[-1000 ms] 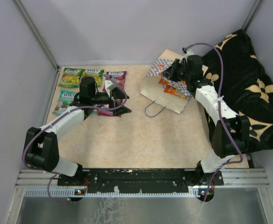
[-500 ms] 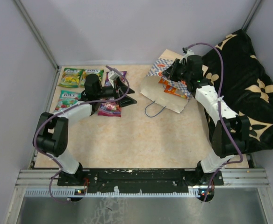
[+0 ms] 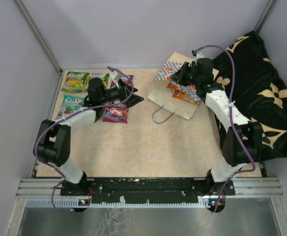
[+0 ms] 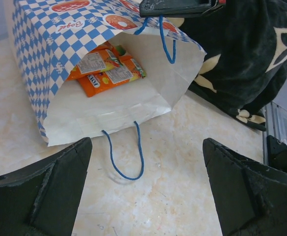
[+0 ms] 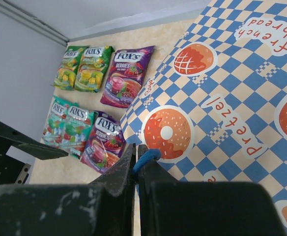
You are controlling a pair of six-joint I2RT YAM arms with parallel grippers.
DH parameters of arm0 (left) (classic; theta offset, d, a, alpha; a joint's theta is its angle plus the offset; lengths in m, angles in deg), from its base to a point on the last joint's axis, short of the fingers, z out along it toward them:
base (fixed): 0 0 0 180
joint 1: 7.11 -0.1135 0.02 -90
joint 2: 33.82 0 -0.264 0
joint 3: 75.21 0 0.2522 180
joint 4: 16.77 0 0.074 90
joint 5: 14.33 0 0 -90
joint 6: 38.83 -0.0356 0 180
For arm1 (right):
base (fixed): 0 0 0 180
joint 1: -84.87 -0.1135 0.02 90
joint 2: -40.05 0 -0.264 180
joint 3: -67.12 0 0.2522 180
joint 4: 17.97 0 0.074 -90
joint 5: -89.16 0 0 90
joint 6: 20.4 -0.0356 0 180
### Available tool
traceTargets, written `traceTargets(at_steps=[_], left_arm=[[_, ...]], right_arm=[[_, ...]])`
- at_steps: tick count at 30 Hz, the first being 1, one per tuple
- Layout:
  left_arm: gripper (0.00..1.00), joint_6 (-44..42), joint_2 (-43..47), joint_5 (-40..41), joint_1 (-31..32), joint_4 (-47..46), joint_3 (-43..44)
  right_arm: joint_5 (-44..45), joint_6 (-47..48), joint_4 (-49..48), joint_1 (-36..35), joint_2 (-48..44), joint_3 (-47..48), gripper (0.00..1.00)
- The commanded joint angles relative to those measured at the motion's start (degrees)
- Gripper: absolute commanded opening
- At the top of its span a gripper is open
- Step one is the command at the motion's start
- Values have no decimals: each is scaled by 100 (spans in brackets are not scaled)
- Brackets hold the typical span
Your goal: Take the snacks out of the paper bag
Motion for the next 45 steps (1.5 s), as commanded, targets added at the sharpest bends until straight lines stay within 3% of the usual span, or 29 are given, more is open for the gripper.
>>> traceTargets(at_steps=[1,8,30,36,45], left_arm=[[100,-313,291,414,11,197,-84],[99,-35,-11,498,8,152,84],[99,524,208,1223,6,-249,-519],[98,483,-5,1435,5,408,-138],[98,332,-118,1342,7,640,475]], right_arm=[[-9,36,-105,39,-70,221,0],[-39,108,59,39,-85,363,0],[-146,154,79,33,-86,243,0],[-199,155,111,32,-51,292,0],[-180,171,135,36,64,443,0]])
